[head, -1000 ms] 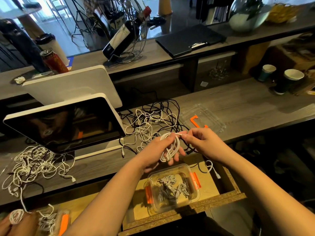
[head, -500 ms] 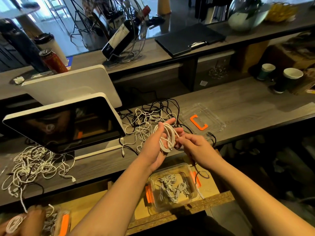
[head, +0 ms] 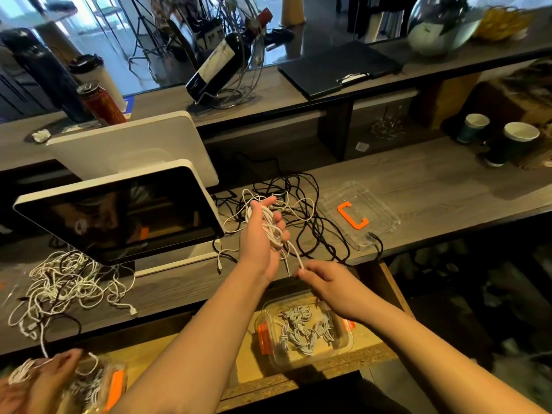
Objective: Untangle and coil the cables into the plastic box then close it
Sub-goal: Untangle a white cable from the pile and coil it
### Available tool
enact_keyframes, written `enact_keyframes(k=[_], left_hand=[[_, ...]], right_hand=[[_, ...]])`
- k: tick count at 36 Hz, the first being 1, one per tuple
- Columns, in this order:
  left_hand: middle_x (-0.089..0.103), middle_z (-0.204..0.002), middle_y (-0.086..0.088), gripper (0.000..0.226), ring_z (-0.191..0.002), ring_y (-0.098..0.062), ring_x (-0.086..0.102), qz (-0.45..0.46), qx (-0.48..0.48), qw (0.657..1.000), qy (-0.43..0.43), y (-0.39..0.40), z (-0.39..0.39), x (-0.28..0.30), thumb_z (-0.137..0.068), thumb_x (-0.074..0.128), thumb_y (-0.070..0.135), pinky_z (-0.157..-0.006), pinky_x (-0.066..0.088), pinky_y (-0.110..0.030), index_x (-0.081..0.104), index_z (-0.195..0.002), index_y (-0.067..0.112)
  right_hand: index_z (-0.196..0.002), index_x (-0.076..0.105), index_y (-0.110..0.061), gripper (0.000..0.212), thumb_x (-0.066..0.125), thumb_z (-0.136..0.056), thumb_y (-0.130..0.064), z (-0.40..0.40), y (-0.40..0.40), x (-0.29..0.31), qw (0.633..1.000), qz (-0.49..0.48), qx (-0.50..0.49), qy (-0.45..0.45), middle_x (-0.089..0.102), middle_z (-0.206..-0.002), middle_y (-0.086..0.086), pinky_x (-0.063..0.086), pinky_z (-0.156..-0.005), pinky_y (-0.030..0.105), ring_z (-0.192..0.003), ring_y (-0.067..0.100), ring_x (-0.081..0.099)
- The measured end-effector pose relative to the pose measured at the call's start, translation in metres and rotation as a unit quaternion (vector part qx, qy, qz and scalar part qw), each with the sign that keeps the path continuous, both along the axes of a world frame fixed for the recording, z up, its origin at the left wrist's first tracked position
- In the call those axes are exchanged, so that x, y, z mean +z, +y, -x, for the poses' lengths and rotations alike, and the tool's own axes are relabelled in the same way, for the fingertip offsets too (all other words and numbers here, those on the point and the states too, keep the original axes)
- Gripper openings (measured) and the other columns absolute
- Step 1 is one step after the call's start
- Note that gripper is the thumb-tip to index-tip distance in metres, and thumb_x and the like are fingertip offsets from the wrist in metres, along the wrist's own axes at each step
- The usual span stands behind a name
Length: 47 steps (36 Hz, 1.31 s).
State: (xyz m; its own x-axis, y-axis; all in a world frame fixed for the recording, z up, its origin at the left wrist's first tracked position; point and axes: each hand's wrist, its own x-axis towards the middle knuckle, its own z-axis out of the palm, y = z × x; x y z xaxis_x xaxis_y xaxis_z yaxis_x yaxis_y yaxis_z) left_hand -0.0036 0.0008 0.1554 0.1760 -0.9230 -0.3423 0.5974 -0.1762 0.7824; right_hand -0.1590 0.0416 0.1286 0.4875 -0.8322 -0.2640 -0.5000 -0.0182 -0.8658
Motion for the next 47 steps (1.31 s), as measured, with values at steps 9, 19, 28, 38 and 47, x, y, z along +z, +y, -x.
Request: enact_keyframes(k=[9, 19, 28, 38, 47], left_hand=[[0.048, -0.078, 0.006, 0.028, -0.063, -0.008, 0.042, -0.002, -0.049, 0.907, -0.419, 0.002, -0.006, -0.007, -0.107, 0.035, 0.040, -0.057, 0.036, -0.026, 0.062, -0.104, 0.033], [0.066, -0.088, 0.003, 0.028, -0.084, -0.013, 0.062, -0.056, -0.407, 0.832, -0.373, 0.018, -0.005, -0.004, -0.105, 0.046, 0.038, -0.088, 0.052, -0.034, 0.064, -0.092, 0.021], [0.056, -0.073, -0.005, 0.066, -0.052, -0.007, 0.043, -0.185, -0.498, 0.833, -0.154, 0.028, -0.016, -0.004, -0.091, 0.031, 0.077, -0.042, 0.037, -0.012, 0.052, -0.121, 0.023], [0.054, -0.084, -0.001, 0.052, -0.067, -0.008, 0.043, -0.060, -0.616, 0.775, -0.125, 0.030, -0.023, -0.008, -0.085, 0.068, 0.059, -0.046, 0.038, -0.013, 0.071, -0.114, 0.015], [0.072, -0.093, -0.018, 0.036, -0.065, -0.017, 0.069, -0.035, -0.541, 0.825, -0.157, 0.031, -0.027, 0.001, -0.108, 0.038, 0.032, -0.058, 0.058, -0.024, 0.051, -0.108, -0.001]], right_hand=[[-0.098, 0.068, -0.022, 0.025, 0.049, -0.102, -0.038, -0.008, 0.012, 0.026, 0.990, 0.118, 0.077, 0.026, 0.065, -0.077, -0.002, 0.045, -0.067, 0.032, -0.073, 0.010, 0.058], [-0.104, 0.068, -0.025, 0.017, 0.055, -0.098, -0.035, 0.003, -0.006, 0.050, 0.970, 0.224, 0.086, 0.040, 0.066, -0.090, -0.013, 0.050, -0.075, 0.026, -0.084, 0.001, 0.059], [-0.081, 0.067, -0.023, 0.016, 0.074, -0.085, -0.037, 0.014, -0.026, 0.049, 0.973, 0.228, 0.019, 0.026, 0.059, -0.065, -0.013, 0.038, -0.056, 0.016, -0.064, 0.003, 0.056], [-0.080, 0.068, -0.012, 0.040, 0.068, -0.077, -0.052, 0.019, -0.036, 0.048, 0.985, 0.172, 0.004, -0.003, 0.066, -0.072, 0.009, 0.052, -0.063, 0.047, -0.067, 0.025, 0.061], [-0.079, 0.064, -0.004, 0.035, 0.069, -0.087, -0.038, 0.016, -0.030, 0.034, 0.995, 0.074, -0.069, 0.012, 0.064, -0.066, 0.003, 0.048, -0.054, 0.022, -0.053, 0.005, 0.057]])
